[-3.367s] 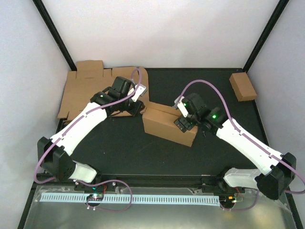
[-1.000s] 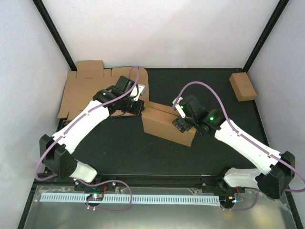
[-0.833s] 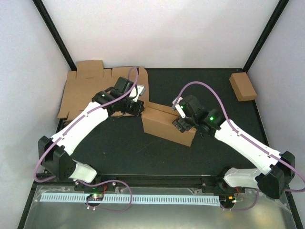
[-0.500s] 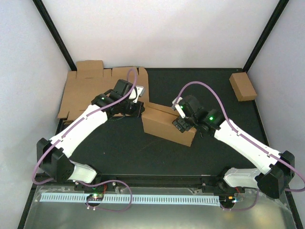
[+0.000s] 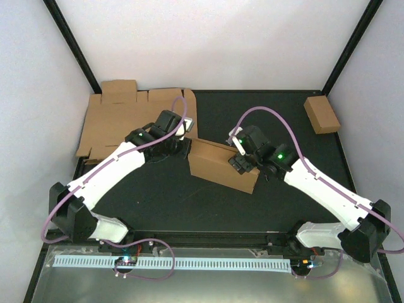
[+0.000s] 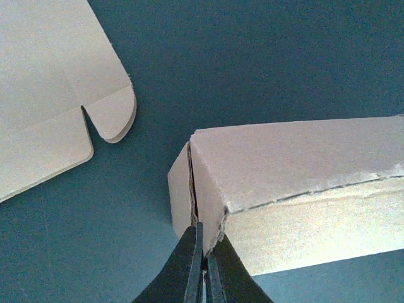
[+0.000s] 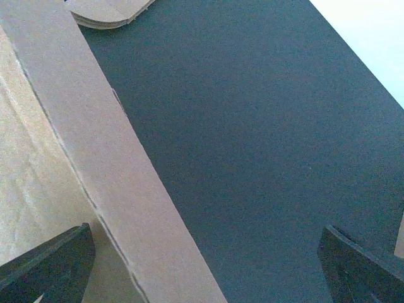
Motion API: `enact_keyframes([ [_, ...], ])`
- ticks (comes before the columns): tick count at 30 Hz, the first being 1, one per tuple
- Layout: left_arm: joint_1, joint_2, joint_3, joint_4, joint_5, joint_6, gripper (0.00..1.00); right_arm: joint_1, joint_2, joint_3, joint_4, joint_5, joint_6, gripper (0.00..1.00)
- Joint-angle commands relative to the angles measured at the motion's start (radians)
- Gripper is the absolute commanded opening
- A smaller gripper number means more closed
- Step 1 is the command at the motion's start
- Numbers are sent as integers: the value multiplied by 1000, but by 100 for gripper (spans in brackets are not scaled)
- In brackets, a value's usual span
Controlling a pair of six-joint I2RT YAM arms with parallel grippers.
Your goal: Fold the paper box
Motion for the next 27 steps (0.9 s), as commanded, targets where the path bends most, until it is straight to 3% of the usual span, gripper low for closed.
enact_keyframes([
  [1, -2, 22, -65, -188, -57, -1, 2, 5, -25, 50, -74, 29, 49, 100],
  [8, -13, 3, -70, -158, -30, -34, 2, 6, -86, 148, -239, -51, 245, 100],
  [14, -22, -39, -46, -137, -13, -56, 4, 3, -165, 89, -326, -21, 376, 99],
  [16, -28, -57, -35, -129, -6, -65, 6, 5, -205, 61, -325, -38, 414, 95],
  [24, -38, -99, -62, -24, 27, -85, 29, 3, -289, -29, -252, -65, 455, 80],
  [27, -39, -119, -78, 20, 27, -90, 43, 3, -267, -36, -229, -48, 464, 72],
])
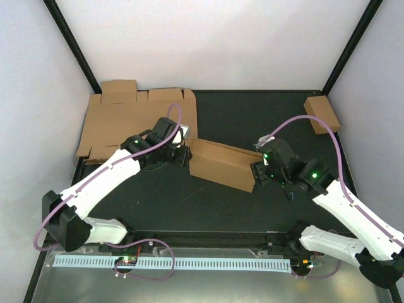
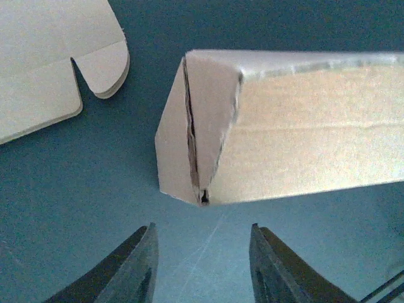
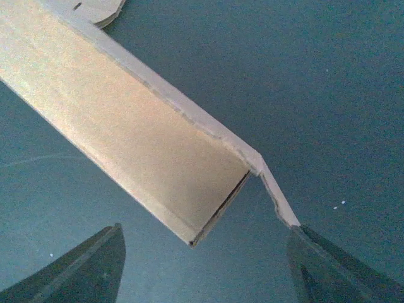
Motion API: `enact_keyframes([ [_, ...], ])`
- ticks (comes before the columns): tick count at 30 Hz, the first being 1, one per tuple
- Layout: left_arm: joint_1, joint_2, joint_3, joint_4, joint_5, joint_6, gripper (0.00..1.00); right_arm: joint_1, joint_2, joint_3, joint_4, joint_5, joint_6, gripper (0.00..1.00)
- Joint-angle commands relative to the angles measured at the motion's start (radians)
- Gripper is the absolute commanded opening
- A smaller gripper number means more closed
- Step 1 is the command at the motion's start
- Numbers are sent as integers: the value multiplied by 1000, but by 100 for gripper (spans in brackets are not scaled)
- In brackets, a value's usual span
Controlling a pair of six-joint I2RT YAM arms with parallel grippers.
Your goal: Fold the paper box
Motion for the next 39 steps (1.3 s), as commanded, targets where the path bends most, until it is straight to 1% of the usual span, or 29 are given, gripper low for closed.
enact_keyframes([
  [1, -7, -55, -23, 76, 24, -19, 47, 2, 25, -18, 55, 21, 41, 70],
  [3, -8, -73, -41, 109, 23, -22, 53, 1, 37, -29, 63, 49, 61, 64],
  [6, -7, -89, -64, 149, 11, -23, 58, -2, 43, -36, 68, 116, 90, 62],
  [9, -7, -85, -67, 161, 1, -25, 63, -7, 27, -32, 65, 154, 99, 63],
  [11, -7, -78, -67, 174, 3, -28, 66, -13, 15, -36, 68, 152, 91, 66],
  [16, -6, -56, -67, 208, 16, -36, 70, -27, 8, -34, 54, 161, 90, 68],
  [20, -5, -37, -68, 226, 44, -40, 71, -54, 19, -53, 78, 116, 56, 68],
  [22, -6, -36, -71, 235, 64, -44, 72, -68, 42, -54, 81, 102, 48, 66],
  [25, -6, 9, -78, 240, 84, -51, 72, -85, 59, -57, 100, 88, 37, 62],
  [31, -6, 19, -105, 274, 97, -56, 72, -153, 58, -78, 149, 0, -5, 58],
  [34, -6, 28, -107, 279, 104, -58, 72, -189, 77, -84, 151, -31, -24, 54],
  [36, -6, 34, -109, 283, 106, -59, 72, -203, 81, -88, 153, -46, -32, 50],
  [39, -6, 32, -118, 294, 113, -63, 72, -213, 75, -89, 159, -77, -34, 40],
])
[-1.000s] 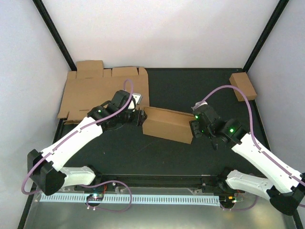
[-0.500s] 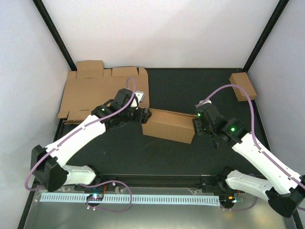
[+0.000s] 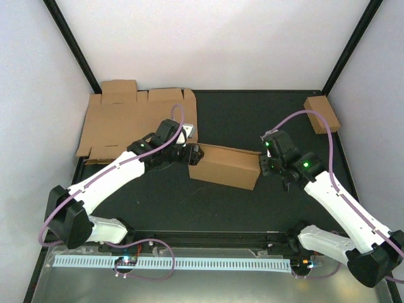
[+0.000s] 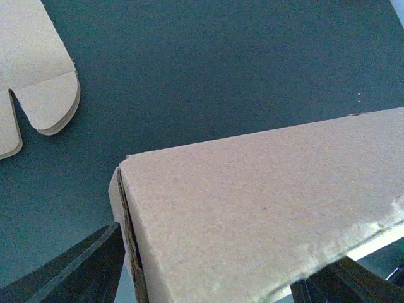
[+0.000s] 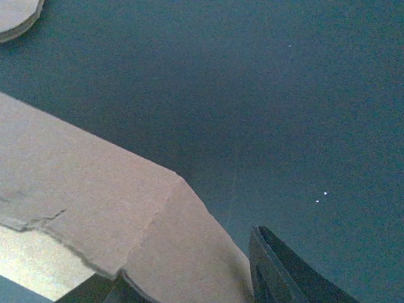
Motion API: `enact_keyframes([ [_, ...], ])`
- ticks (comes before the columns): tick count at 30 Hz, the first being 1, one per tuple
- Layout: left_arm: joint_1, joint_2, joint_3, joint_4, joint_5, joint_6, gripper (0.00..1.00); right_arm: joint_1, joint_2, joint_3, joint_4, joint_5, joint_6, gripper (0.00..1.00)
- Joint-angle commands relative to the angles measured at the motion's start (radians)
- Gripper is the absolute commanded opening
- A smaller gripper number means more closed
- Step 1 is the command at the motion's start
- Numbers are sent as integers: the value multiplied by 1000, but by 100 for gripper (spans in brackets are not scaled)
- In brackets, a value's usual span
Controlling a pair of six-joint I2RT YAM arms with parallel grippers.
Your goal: Fold the paper box
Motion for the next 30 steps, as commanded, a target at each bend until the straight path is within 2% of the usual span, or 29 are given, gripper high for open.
enact_keyframes([
  [1, -4, 8, -14, 38, 30, -17, 72, -15, -6, -6, 28, -68, -23, 36],
  [4, -4, 8, -27, 54, 43, -28, 72, -18, -4, 2, 22, -106, -21, 22],
  [8, -6, 7, -48, 76, 57, -40, 70, -18, 5, 22, -2, -138, 5, 13],
  [14, -8, 8, -63, 87, 62, -51, 67, -18, 30, 68, -59, -150, 60, 10],
  [23, -31, 21, -53, 70, 25, -64, 67, -18, 85, 175, -142, -189, 184, 11],
  [27, -55, 27, -46, 61, -4, -73, 66, -18, 143, 225, -197, -192, 270, 3],
  [30, -74, 31, -36, 56, -24, -80, 66, -18, 169, 235, -211, -193, 335, 2],
])
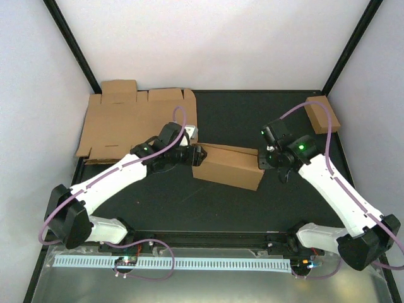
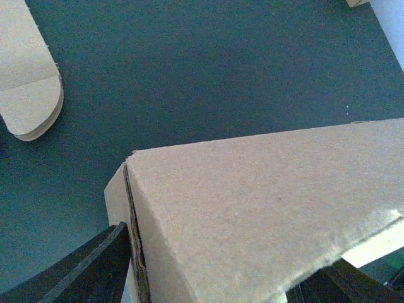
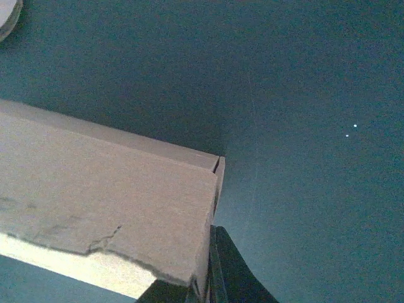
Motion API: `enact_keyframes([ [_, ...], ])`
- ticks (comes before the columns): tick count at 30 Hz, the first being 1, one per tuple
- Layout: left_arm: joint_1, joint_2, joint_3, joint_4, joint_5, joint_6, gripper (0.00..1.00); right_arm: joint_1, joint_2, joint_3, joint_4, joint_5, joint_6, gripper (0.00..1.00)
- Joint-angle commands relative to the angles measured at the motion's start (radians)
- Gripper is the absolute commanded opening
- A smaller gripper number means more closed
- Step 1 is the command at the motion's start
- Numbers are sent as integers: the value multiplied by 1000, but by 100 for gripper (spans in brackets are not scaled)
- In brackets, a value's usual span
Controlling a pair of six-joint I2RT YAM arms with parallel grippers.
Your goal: Fold the paper box
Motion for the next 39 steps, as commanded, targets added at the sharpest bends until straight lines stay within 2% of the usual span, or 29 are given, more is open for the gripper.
enact_keyframes([
  [1, -47, 34, 15, -39, -26, -19, 66, 8, 31, 47, 6, -73, 142, 2],
  [10, -88, 48, 44, -80, -104, -34, 66, 5, 49, 90, 21, -128, 263, 7],
  [27, -90, 59, 41, -82, -128, -51, 65, 5, 22, 26, -7, -88, 300, 9],
  [32, -90, 62, 40, -91, -133, -51, 65, 5, 2, 2, -9, -93, 300, 18],
  [34, -90, 63, 40, -90, -135, -51, 65, 5, -4, -1, -16, -96, 299, 18],
  [39, -90, 70, 41, -91, -135, -52, 65, 5, -24, -1, -24, -93, 302, 8],
])
